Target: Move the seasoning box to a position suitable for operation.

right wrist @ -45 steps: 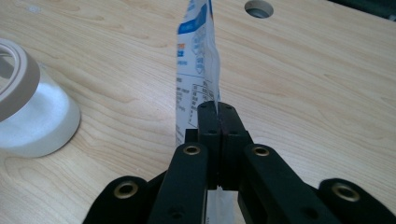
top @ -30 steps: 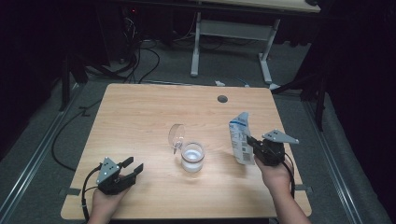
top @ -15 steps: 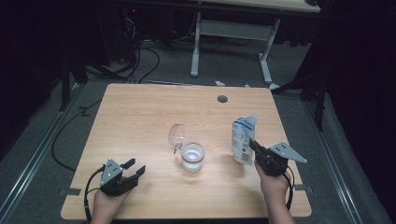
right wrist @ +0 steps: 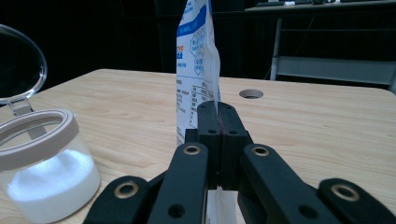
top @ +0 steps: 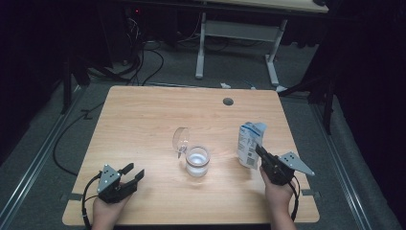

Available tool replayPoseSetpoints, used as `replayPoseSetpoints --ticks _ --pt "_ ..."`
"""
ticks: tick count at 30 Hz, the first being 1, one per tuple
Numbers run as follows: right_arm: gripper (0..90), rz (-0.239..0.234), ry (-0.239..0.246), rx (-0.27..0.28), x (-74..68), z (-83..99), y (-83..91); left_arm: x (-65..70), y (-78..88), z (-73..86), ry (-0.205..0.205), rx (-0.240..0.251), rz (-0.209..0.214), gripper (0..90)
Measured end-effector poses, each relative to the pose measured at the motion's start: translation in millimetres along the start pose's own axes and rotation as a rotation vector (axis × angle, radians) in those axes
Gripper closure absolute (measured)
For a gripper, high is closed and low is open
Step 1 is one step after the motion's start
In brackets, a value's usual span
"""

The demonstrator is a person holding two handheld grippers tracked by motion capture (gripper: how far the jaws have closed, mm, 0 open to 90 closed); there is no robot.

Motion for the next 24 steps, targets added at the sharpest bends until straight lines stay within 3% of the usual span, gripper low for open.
replayPoseSetpoints --ticks 4,8,16,24 --pt "90.0 -0.008 -0.014 0.006 -0.9 1.0 -0.9 -1.2 2.8 1.1 -0.001 -0.002 0.01 49.7" --pt "90.0 0.001 0.002 0.014 -0.6 -0.2 -1.1 -3.5 4.7 3.6 0.008 -0.003 0.01 49.2" --pt "90.0 0.066 0.023 0.025 17.8 1.3 -6.9 -9.4 13.9 6.8 0.022 0.001 -0.007 48.8" --pt "90.0 0.08 0.024 0.012 28.8 9.9 -13.7 -9.9 14.0 6.9 0.026 0.002 -0.01 48.8"
Point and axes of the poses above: each handheld gripper's, and its own axes: y roughly backward along the jaws, z roughly out of its underside, x roughly to its right, the point moved 6 cm from there along -y, roughly forward along the jaws, and after that the axes turned 2 degrees about y, right-handed, at the moved point
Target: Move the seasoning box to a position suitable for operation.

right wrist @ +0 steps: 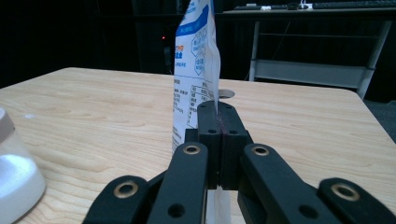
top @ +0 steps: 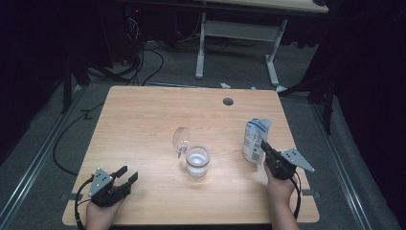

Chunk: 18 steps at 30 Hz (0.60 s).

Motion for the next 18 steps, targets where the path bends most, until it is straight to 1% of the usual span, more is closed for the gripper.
replayPoseSetpoints --ticks 6,9,18 --pt "89.8 0.004 -0.002 0.0 3.5 2.9 3.3 1.9 -2.2 -1.2 -0.003 -0.002 0.011 48.6" --pt "89.7 -0.001 -0.003 0.001 5.3 6.8 7.8 3.7 -3.5 -2.1 -0.008 0.0 0.02 48.6" --pt "88.3 -0.008 -0.003 -0.013 3.0 14.6 16.5 4.7 -5.5 -4.4 -0.01 0.001 0.041 48.2"
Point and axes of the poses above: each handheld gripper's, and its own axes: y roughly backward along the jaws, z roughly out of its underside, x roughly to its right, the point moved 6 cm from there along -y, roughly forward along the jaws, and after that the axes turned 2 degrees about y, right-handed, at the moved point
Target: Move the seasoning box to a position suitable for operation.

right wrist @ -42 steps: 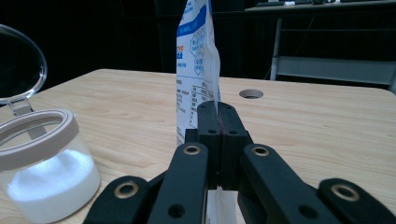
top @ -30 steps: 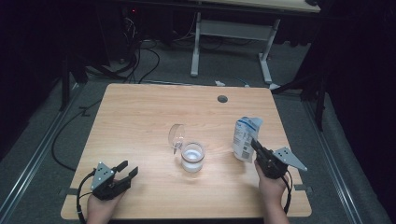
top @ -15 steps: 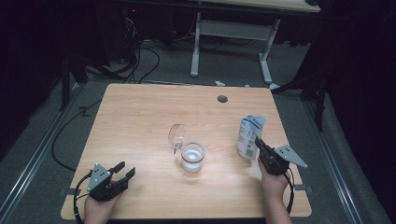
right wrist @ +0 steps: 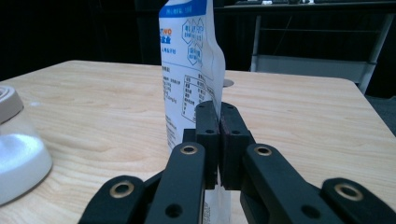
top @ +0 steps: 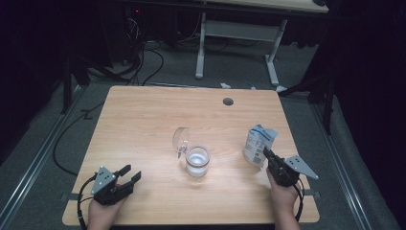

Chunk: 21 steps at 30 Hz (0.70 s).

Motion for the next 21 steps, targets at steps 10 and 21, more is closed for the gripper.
replayPoseSetpoints --ticks 10,21 --pt "86.1 0.002 0.007 -0.016 -2.5 4.1 4.1 1.0 -2.0 1.0 -0.016 -0.013 0.01 47.2" --pt "77.9 0.006 0.001 -0.031 -3.7 4.9 4.9 1.7 -3.2 1.5 -0.028 -0.018 0.014 46.8"
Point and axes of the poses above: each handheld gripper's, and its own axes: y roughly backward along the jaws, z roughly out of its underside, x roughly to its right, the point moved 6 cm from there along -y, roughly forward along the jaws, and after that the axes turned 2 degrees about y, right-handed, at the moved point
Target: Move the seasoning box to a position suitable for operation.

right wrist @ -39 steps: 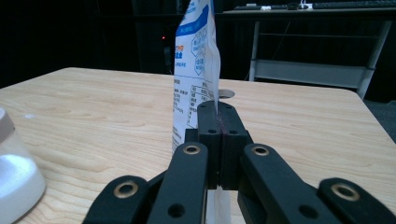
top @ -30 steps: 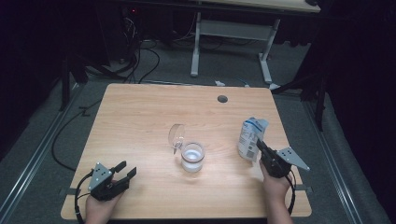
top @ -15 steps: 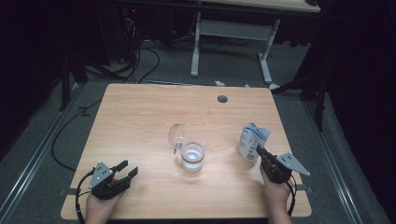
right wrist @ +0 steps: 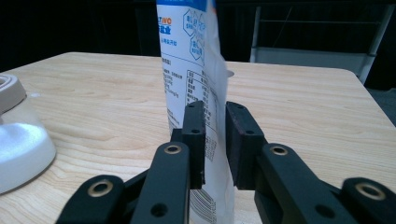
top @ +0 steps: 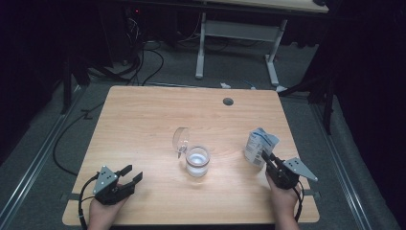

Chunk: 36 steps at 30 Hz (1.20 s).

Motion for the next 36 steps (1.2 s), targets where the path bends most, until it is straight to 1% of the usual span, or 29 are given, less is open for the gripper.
replayPoseSetpoints --ticks 5,8,12,14,17,19,22,24,27,30,32,36 --pt "72.8 0.005 -0.004 -0.003 -0.5 -1.1 0.9 0.3 -1.4 0.1 -0.006 -0.002 -0.001 46.8" --pt "69.4 0.007 -0.007 -0.012 -0.9 -0.7 1.3 -0.3 -2.1 -0.1 -0.009 -0.003 -0.012 47.4" --pt "64.7 0.019 0.002 -0.027 -1.6 1.2 4.1 1.0 -4.9 -0.8 -0.014 -0.009 -0.017 47.2" --pt "64.3 0.015 -0.002 -0.034 -2.1 2.7 6.7 2.2 -6.7 -1.3 -0.016 -0.01 -0.014 47.4" --pt "63.6 0.022 0.007 -0.05 -2.2 5.9 11.1 3.8 -9.3 -2.8 -0.019 -0.01 -0.012 48.4" --pt "63.3 0.025 0.004 -0.057 -2.2 7.5 13.7 4.6 -10.7 -4.0 -0.019 -0.007 -0.012 48.5" --pt "63.3 0.036 0.021 -0.071 -3.2 12.1 19.7 5.0 -13.6 -4.3 -0.015 -0.006 -0.011 49.0" --pt "63.2 0.033 0.02 -0.079 -4.5 15.3 22.1 4.5 -15.3 -4.7 -0.017 -0.01 -0.017 49.0" --pt "63.0 0.033 0.019 -0.092 -7.0 20.6 25.5 6.4 -18.4 -6.9 -0.024 -0.009 -0.008 50.4" --pt "62.9 0.025 0.012 -0.104 -10.4 24.5 27.8 6.9 -21.0 -8.1 -0.026 -0.006 -0.014 50.8" --pt "62.9 0.02 0.02 -0.107 -13.0 26.1 29.1 5.8 -22.7 -8.7 -0.015 -0.006 -0.02 51.0" --pt "63.1 0.014 0.028 -0.114 -19.1 28.3 31.5 4.1 -25.0 -9.5 -0.007 -0.009 -0.036 51.0"
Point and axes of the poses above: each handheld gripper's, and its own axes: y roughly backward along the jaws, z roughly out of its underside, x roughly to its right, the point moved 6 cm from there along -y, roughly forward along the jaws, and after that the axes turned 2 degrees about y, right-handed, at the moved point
